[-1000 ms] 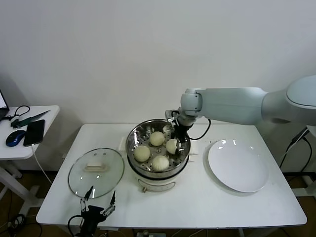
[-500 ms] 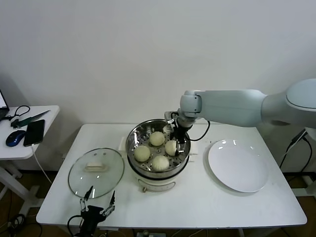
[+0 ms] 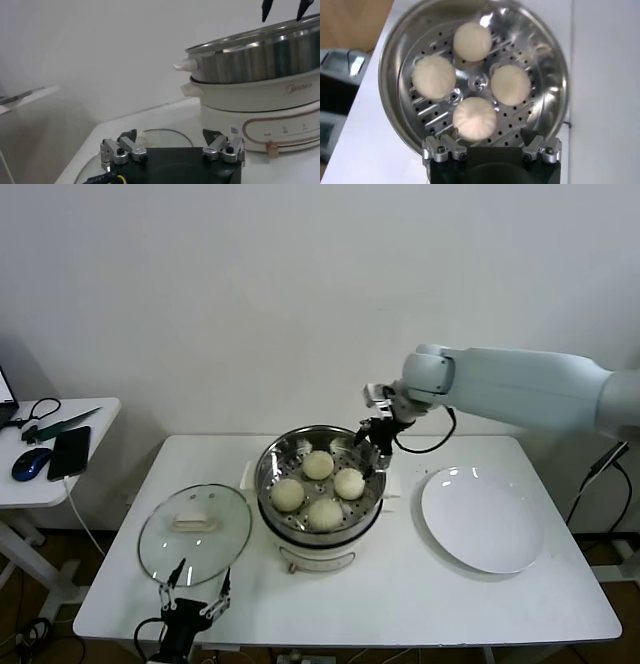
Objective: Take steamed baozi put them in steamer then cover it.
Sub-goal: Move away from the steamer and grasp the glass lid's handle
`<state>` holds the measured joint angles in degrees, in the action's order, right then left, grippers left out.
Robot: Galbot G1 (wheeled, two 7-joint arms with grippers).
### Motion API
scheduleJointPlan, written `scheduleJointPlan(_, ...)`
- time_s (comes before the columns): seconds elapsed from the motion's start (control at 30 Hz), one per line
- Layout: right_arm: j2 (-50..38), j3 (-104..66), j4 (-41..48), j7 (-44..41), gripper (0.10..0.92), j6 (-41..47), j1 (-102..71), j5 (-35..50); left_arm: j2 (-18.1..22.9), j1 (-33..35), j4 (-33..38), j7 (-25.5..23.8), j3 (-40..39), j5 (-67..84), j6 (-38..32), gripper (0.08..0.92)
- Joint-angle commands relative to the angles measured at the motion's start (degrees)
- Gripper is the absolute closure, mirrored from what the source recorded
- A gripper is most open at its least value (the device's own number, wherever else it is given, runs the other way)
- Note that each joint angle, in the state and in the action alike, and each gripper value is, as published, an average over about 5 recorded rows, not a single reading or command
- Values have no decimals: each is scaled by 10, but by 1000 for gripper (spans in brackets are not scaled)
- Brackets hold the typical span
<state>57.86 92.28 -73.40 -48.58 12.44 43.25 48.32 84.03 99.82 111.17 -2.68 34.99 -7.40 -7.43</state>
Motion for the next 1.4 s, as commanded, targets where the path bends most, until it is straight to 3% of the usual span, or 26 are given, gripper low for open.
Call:
scheduleJointPlan(0.03,-164,-116,-48,94,203,-109,-61,32,4,-5,-3,0,2,-11,0,177)
scheduleJointPlan(0.33,-271,-423,-77,232,203,-245,-372,14,17,-28,-6,-9,11,-27,13,177)
scheduleJointPlan(0.7,-294,-860,-149,279,203,-250,-784,-14,22,-33,9,-4,29,-74,49,177)
scheduleJointPlan(0.9,-277,-1002,-185,296,203,-256,-947,-20,26,-41,14,8,37,-150,65,177)
scheduleJointPlan(1.03,-237,-1084,-203,309,203,-243,-1039,-48,25,-49,18,16,46,-251,64,177)
scheduleJointPlan(1.23,-162,-1207,-244,338,203,-197,-1156,-98,26,-63,38,44,73,-533,48,177)
scheduleJointPlan(1.4,-108,-1263,-268,364,203,-146,-1216,-147,13,-71,47,34,70,-709,52,177)
